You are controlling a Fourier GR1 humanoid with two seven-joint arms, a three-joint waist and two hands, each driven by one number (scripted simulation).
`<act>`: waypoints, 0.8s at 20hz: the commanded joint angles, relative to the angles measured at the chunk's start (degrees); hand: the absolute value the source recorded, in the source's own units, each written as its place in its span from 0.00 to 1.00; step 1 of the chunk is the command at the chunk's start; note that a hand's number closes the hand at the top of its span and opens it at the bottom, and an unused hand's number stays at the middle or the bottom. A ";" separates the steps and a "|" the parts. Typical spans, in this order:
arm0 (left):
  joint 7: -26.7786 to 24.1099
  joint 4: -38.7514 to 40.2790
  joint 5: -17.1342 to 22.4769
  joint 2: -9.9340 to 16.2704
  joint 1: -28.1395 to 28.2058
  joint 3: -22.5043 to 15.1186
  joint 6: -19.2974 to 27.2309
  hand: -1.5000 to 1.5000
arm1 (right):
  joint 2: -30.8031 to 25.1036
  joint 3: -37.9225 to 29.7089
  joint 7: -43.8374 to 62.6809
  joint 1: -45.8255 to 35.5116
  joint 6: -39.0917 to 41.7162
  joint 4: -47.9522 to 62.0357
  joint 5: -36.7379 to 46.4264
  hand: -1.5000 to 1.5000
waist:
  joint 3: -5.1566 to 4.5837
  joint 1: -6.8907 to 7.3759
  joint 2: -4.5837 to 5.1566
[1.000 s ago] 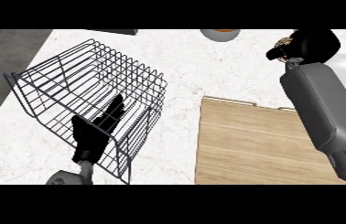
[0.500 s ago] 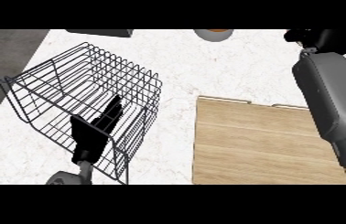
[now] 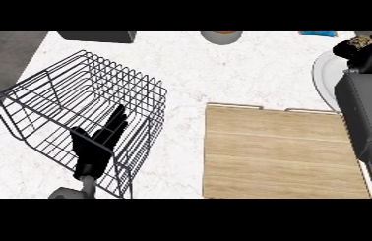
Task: Pick the cupcake from the tray and place it in the plate
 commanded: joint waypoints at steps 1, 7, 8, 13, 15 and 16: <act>0.53 0.26 0.22 -0.97 -0.20 0.05 0.61 0.50 | -2.00 -5.24 11.89 1.57 -10.42 1.97 4.92 1.00 | -0.04 -1.18 -0.24; 0.31 2.88 -0.33 -0.91 -1.83 0.67 0.37 0.50 | -2.44 -12.70 8.73 3.67 -16.45 6.11 7.78 1.00 | -0.01 -1.37 -0.21; -0.64 1.55 -0.88 -1.24 0.47 -0.17 0.80 0.50 | -2.19 -14.18 8.11 5.64 -18.55 6.24 7.23 1.00 | 0.02 -1.46 -0.55; 0.04 1.07 0.01 -0.46 0.58 0.99 -0.04 0.50 | -5.38 -18.92 1.70 6.15 -24.14 11.89 5.15 1.00 | 0.13 -1.01 -0.48; 1.28 0.01 -0.07 -1.50 -0.79 0.73 0.91 0.50 | -6.16 -19.84 1.08 5.22 -25.24 13.27 4.81 1.00 | 0.16 -0.91 -0.50; -0.95 0.81 -0.72 0.19 2.03 -0.03 -1.16 0.50 | -5.34 -23.39 3.30 4.58 -19.15 14.74 -0.20 1.00 | 0.19 -0.85 -0.57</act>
